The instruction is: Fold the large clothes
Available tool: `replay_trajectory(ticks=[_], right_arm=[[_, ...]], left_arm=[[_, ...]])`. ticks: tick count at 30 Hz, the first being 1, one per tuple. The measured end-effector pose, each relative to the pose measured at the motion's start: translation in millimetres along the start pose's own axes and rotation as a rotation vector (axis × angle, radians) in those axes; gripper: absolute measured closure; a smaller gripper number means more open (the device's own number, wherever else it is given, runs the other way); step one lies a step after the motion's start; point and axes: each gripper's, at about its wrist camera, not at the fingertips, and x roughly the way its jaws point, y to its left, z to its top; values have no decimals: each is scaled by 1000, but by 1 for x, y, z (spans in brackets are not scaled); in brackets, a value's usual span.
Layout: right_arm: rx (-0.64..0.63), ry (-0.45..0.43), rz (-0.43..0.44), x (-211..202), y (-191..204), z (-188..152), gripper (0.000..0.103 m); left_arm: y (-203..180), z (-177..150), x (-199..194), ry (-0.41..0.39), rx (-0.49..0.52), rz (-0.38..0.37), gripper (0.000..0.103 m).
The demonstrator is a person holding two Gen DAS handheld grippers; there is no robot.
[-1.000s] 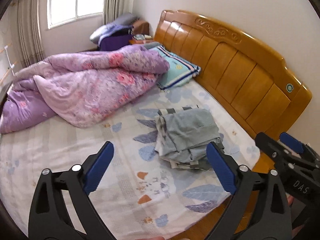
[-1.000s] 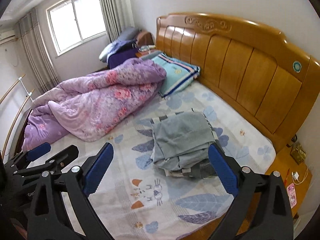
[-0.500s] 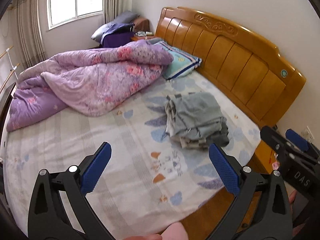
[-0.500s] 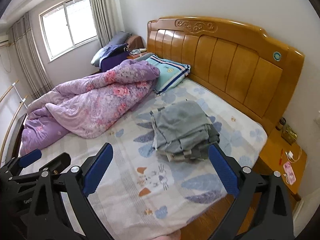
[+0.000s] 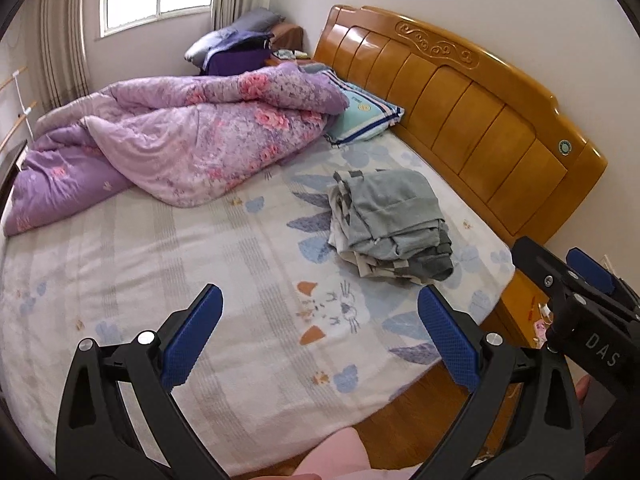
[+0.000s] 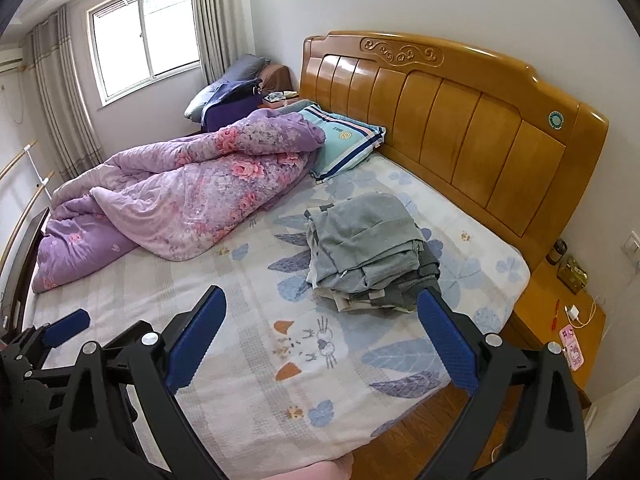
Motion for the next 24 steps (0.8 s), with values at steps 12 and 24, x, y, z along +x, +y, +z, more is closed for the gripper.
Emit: replay_trajectory(ticks=[12, 24], right_arm=[[54, 48, -13, 7, -18, -10, 10], [50, 69, -7, 12, -22, -12, 10]], left_arm=[[2, -2, 8, 20, -5, 69, 5], [-6, -5, 9, 18, 14, 60, 5]])
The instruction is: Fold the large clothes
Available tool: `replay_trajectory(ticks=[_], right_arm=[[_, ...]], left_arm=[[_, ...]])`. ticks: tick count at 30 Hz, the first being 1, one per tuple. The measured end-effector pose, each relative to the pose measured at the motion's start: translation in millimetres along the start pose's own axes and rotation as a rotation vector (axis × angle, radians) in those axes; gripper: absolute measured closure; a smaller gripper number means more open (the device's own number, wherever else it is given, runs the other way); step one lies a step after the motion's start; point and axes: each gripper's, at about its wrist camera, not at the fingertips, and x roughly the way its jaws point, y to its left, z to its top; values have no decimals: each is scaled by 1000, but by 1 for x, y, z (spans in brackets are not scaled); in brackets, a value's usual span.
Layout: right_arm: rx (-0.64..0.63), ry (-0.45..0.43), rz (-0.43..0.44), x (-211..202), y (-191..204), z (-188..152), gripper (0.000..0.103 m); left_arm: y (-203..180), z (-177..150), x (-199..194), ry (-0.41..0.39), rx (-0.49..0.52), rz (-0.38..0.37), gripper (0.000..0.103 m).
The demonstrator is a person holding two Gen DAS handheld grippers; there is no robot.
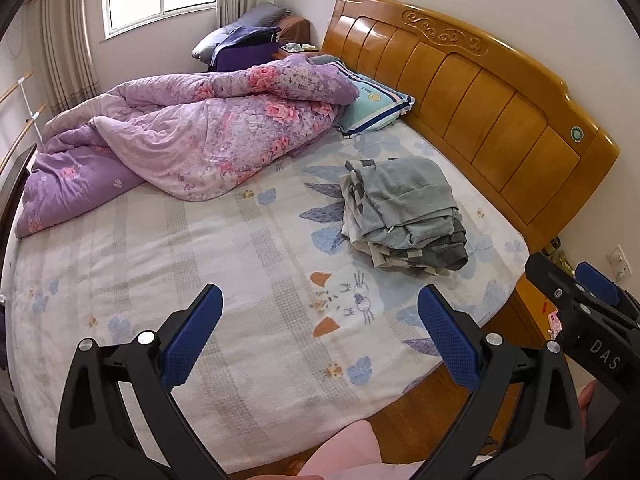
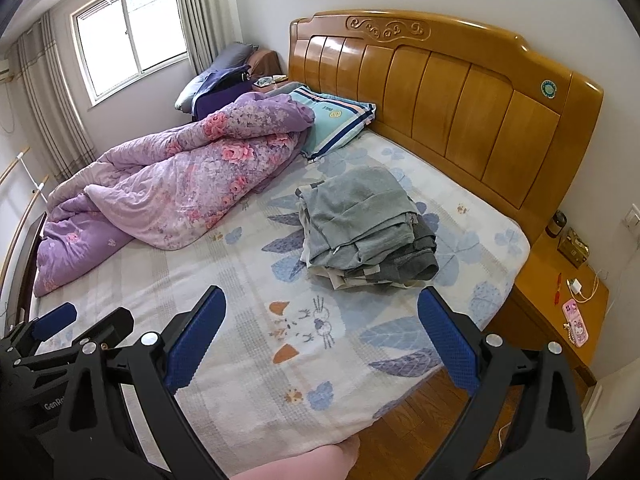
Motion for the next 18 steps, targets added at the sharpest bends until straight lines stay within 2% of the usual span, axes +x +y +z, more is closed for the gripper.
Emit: replay_trajectory(ticks=[9, 14, 18], right_arm=[[1, -5, -22, -2, -1, 0, 10], [0, -6, -40, -3, -1, 1, 9], [9, -11, -53, -3, -3, 2, 9]], left_arm=[[2, 2, -1, -5, 15, -19, 5], [6, 6, -2, -23, 13, 11, 5], [6, 8, 3, 15, 21, -2, 5]])
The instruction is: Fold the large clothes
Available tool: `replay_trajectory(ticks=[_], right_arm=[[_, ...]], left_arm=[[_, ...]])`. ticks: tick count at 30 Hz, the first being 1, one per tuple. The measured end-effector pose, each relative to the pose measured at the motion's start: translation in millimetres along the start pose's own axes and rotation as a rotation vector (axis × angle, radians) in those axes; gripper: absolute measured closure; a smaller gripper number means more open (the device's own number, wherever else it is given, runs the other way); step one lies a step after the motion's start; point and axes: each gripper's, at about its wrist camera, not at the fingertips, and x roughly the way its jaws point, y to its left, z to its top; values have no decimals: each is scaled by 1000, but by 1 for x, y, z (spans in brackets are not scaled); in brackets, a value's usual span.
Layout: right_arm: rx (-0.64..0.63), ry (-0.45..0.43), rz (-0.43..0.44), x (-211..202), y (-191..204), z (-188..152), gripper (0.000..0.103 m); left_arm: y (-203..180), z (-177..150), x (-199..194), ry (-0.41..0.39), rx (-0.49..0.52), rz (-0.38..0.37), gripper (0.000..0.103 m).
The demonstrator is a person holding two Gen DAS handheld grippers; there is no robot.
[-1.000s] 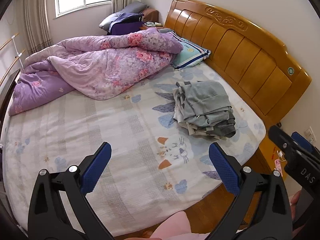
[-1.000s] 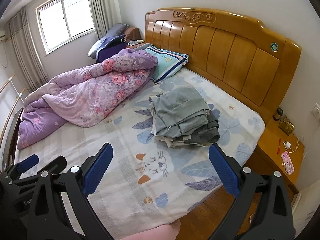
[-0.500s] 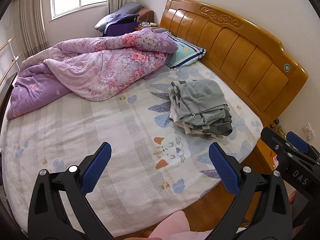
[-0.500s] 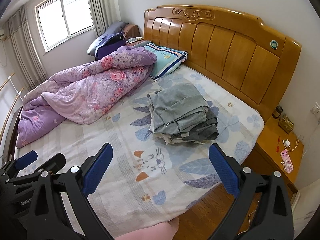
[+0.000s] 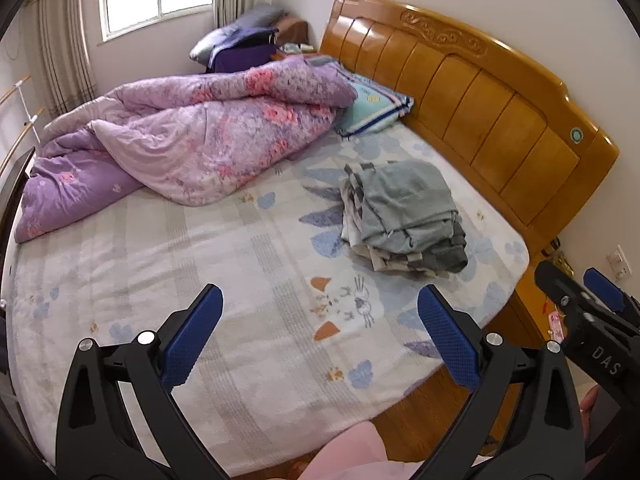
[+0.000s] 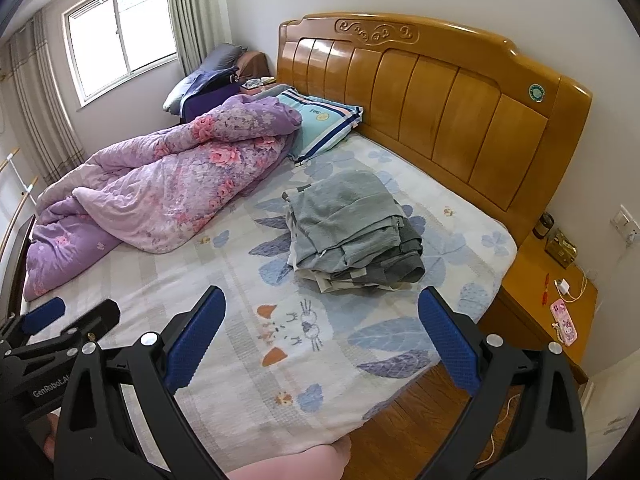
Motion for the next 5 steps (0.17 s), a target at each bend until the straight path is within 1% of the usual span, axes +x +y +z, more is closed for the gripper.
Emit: replay_trajectory(ticks=[1, 3, 5], right_arm=[[2, 1, -2, 0, -1, 0, 9], [7, 4, -7, 1, -2, 0, 9], [11, 9, -9, 2, -4, 0, 9]], left_arm=[[0, 0, 1, 3, 2, 7, 5], [-2, -1, 2, 10, 8, -11, 5], [-3, -2, 3, 18, 12, -10, 5]])
